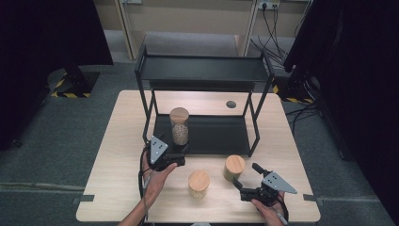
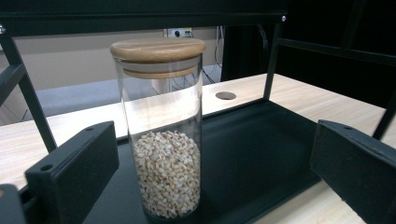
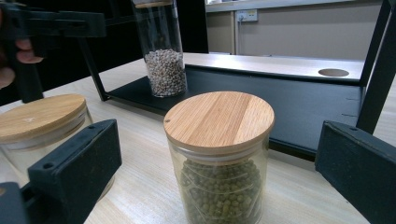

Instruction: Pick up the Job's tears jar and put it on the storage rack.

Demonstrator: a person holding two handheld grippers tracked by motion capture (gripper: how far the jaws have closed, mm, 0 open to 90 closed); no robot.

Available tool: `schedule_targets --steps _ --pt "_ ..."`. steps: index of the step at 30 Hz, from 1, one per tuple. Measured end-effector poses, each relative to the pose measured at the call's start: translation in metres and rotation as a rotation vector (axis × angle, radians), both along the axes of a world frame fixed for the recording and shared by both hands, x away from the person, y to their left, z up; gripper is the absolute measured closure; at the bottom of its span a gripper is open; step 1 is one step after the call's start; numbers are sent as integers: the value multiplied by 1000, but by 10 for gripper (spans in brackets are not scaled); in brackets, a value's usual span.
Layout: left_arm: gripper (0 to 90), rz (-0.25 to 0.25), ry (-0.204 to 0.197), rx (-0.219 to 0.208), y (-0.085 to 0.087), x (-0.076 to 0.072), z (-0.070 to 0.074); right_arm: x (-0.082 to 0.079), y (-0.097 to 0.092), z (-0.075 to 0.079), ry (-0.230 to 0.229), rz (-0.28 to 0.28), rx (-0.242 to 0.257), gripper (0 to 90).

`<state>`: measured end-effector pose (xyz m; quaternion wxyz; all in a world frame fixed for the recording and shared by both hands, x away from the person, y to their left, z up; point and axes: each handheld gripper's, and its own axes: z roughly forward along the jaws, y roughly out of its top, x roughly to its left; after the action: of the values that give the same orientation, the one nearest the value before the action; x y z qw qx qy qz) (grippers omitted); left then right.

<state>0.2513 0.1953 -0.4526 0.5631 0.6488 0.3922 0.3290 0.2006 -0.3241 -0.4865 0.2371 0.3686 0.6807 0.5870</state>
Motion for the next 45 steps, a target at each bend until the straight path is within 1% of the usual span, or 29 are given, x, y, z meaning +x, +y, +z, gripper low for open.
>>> schedule_targets --steps 6,12,22,25,28,32,38,45 --pt "3 -9 -11 -7 6 -13 -1 0 0 0 0 -3 3 8" --pt "3 -21 -13 -16 11 -26 -3 0 0 0 0 -2 2 8" --pt "3 -34 -19 -22 15 -41 -7 -1 0 0 -2 -3 3 8" --pt "3 -39 -20 -29 15 -48 -9 -1 0 0 -1 -3 3 8" --pt "4 -41 -20 -26 16 -51 -10 -1 0 0 -2 -4 3 8" --pt "4 -41 -21 -35 18 -58 -14 -1 0 0 -2 -5 4 8" --pt "3 -46 -14 -44 20 -64 -18 -1 0 0 -2 -5 4 8" --pt "4 -59 -17 -38 19 -73 -22 -1 0 0 -3 -7 4 8"
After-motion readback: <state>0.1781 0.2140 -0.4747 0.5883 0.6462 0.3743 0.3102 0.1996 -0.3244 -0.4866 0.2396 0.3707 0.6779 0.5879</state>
